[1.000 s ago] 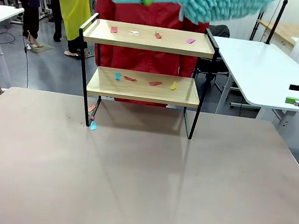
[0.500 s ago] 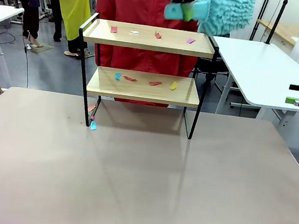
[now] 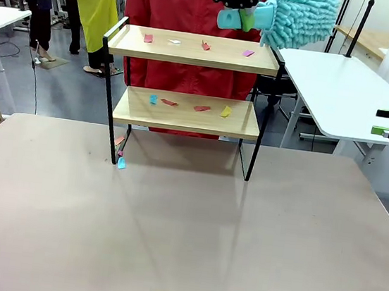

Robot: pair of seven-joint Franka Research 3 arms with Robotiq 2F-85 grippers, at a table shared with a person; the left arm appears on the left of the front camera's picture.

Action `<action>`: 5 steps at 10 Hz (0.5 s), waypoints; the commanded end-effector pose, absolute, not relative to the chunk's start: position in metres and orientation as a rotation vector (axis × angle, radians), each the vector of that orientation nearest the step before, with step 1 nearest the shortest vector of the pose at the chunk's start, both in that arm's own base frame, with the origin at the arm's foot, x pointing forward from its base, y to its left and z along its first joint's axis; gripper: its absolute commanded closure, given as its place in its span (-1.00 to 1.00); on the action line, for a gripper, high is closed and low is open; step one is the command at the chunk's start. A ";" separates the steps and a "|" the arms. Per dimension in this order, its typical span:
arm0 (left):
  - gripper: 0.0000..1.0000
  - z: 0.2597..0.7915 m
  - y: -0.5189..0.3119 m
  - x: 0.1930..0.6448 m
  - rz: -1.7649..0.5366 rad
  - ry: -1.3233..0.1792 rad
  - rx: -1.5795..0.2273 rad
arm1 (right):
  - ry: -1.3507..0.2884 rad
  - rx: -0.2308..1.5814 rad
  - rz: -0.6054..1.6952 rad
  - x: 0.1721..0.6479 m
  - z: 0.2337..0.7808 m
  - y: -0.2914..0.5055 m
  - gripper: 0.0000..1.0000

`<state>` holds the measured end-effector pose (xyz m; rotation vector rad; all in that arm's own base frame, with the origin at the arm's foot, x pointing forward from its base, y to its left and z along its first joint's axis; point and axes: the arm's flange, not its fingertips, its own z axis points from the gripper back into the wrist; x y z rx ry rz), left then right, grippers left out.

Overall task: Clean the shelf.
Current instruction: Clean the specific section of the Shelf indicated by the human with the Duster.

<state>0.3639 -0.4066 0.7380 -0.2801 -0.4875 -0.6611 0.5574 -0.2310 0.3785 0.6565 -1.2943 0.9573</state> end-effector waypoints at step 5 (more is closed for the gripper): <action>0.74 0.740 -0.476 0.349 -0.318 -0.578 -0.059 | -1.279 0.655 0.949 0.558 0.385 -0.228 -1.00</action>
